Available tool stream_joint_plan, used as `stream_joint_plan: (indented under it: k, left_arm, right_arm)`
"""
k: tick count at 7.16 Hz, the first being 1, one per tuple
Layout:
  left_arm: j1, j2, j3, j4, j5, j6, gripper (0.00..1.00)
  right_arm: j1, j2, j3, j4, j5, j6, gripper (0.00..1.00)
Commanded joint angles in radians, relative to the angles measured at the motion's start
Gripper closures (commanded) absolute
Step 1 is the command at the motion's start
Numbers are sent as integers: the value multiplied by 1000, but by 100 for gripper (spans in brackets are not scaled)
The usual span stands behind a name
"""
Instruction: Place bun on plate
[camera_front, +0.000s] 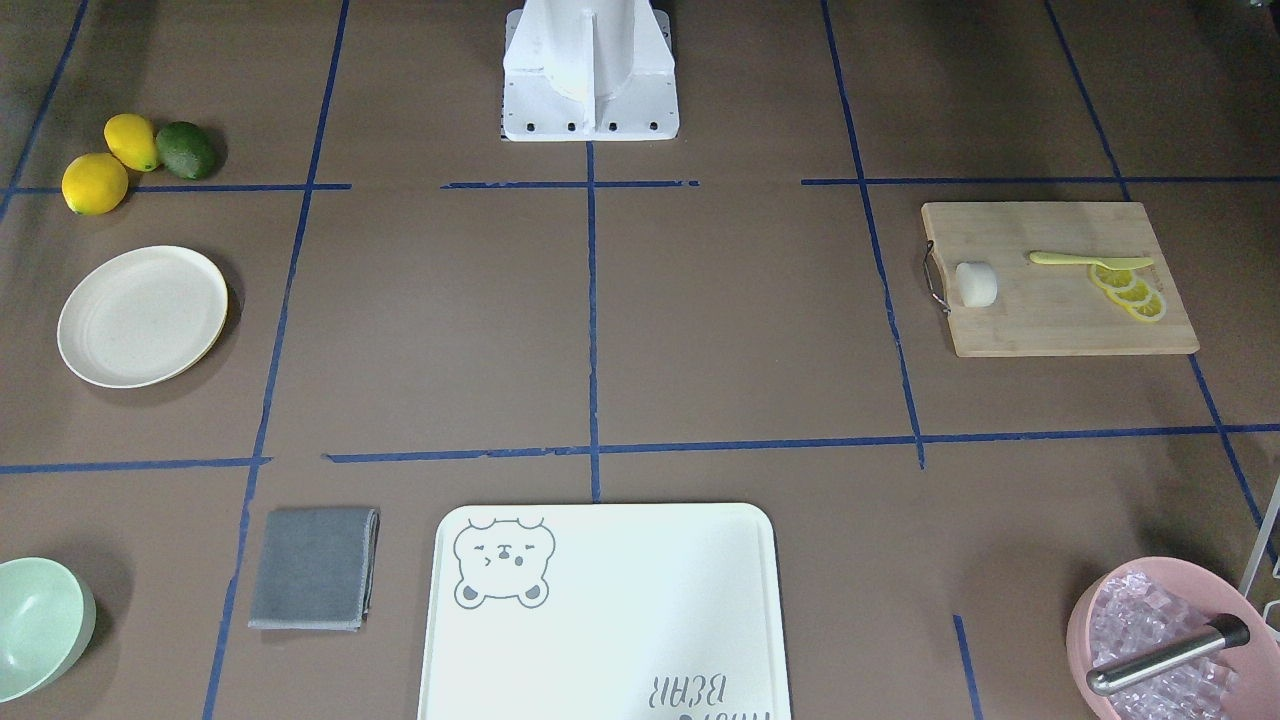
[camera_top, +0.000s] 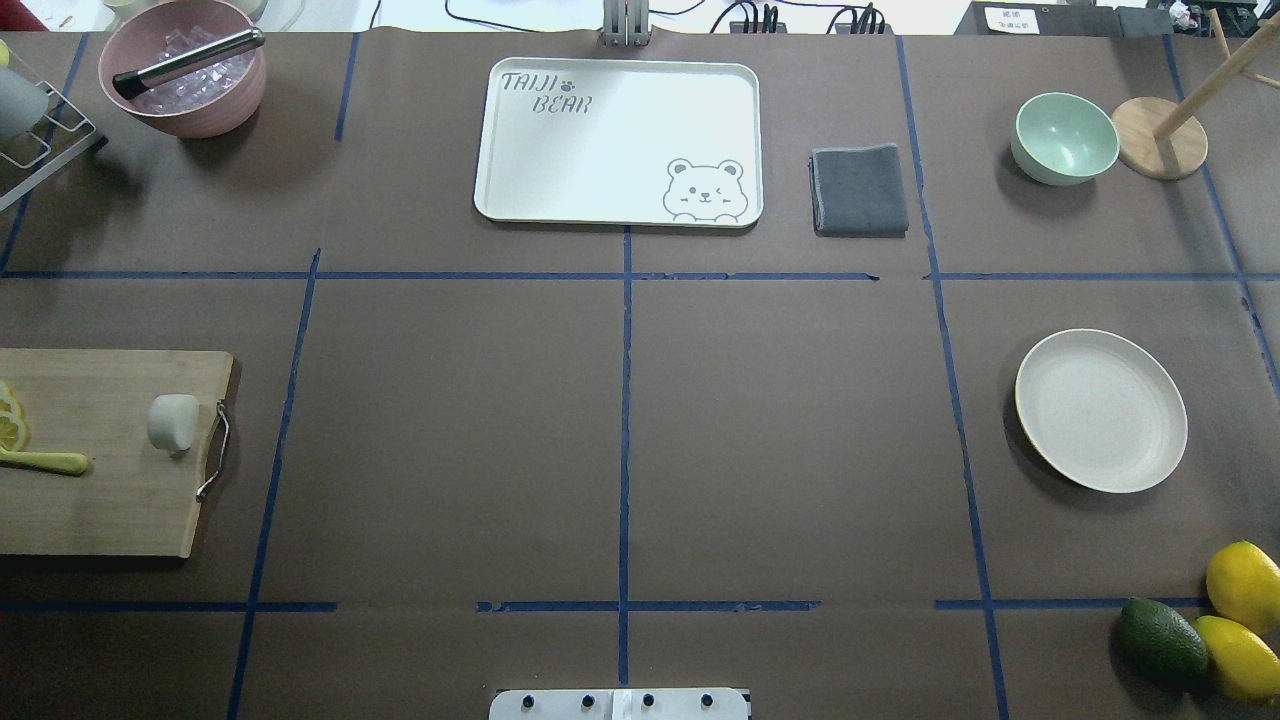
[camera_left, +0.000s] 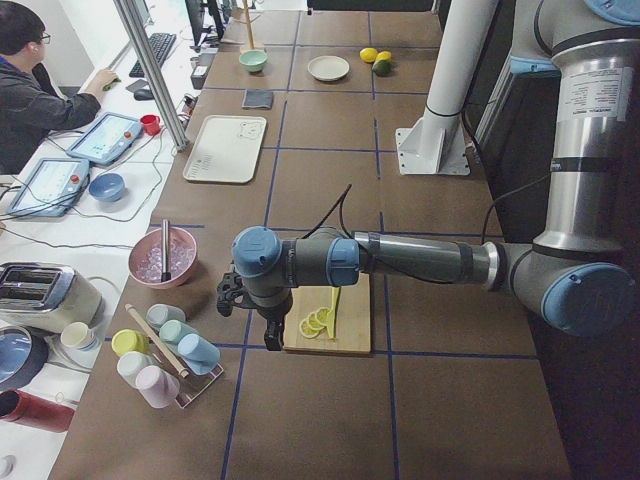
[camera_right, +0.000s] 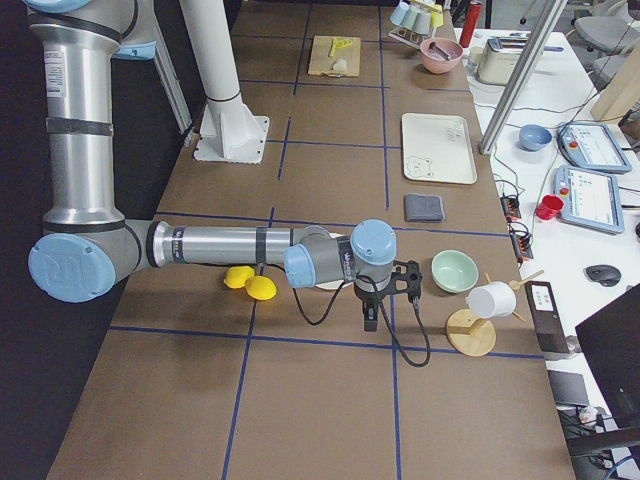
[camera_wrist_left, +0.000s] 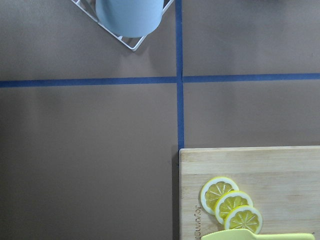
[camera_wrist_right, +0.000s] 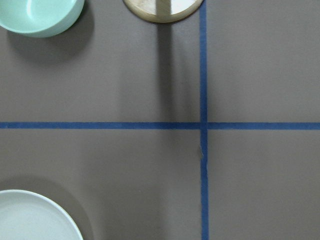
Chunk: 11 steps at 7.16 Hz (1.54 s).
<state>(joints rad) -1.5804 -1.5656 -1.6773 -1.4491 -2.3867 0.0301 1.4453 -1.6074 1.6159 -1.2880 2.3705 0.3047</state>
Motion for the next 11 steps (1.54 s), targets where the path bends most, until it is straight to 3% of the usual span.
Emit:
stream_joint_plan:
  k: [1,3,4,8,9,10,11]
  left_arm:
    - [10,-4,-27,-2,0,-22,0]
    - [10,-4,-27,-2,0,-22,0]
    - [10,-4,-27,-2,0,-21,0]
    - [11,-4,-27,-11,0,-19,0]
    - [11,-4,-27,-11,0,-19,0]
    - [11,-5,-27,-11,0,-19,0]
    - [11,-5,-27,-11,0,-18,0]
  right_arm:
    - [-145,-17,-1,227,-20,275,1]
    - [-306,-122,-4,456,-135,428,1]
    - [-347,-152,-5,528,-142,471,1]
    - [-430,-171,-28,536,-172,485,1]
    - [-433,-166,-36,536,-172,485,5]
    - [-433,-166,-37,536,-169,485,15]
    - [-433,-166,-37,536,-162,485,33]
